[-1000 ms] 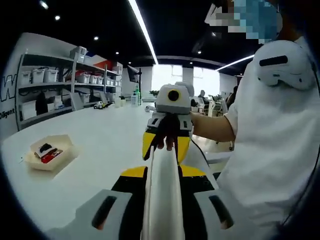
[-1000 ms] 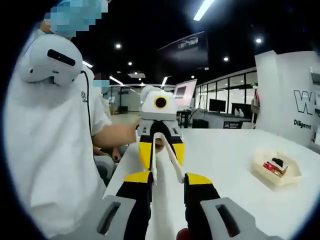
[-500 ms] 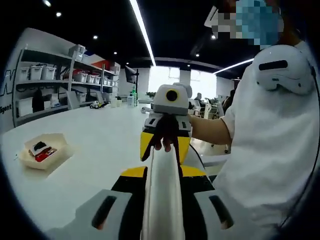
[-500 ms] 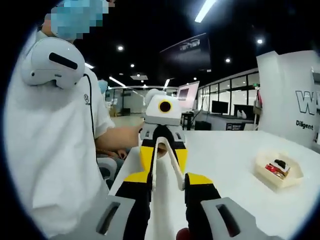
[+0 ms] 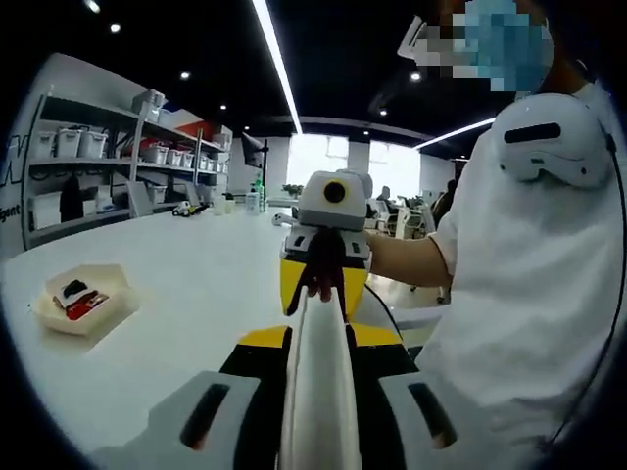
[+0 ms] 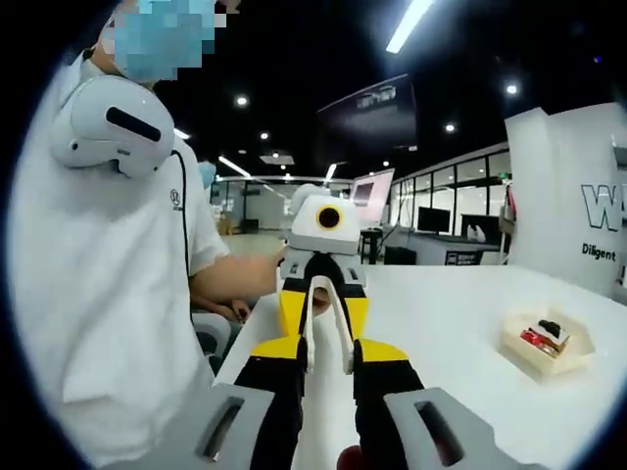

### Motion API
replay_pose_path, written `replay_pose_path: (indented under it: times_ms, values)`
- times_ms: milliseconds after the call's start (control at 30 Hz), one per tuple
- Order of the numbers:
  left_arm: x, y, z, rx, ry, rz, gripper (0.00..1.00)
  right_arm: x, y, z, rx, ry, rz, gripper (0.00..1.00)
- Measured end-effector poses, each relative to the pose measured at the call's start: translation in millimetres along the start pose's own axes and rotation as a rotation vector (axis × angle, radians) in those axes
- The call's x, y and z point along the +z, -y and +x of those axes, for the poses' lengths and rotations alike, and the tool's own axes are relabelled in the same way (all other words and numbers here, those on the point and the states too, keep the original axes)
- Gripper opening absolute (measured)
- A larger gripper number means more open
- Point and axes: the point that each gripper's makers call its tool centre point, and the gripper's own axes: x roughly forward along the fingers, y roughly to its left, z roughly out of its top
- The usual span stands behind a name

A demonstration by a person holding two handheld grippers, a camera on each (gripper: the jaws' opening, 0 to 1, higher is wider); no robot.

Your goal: Place the target food into the container with the food tongs after gripping and lifting it, then release it inside without dropping or visibly crushing the food.

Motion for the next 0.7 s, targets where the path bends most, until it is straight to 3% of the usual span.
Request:
replay_pose_path:
  times_ms: [700]
  values:
    - [-2.1,-8.7,-8.0,0.033,0.007,-0.003,0.21,10.8,2.9,-7.7,-0.004,0.056,0.007,0.08]
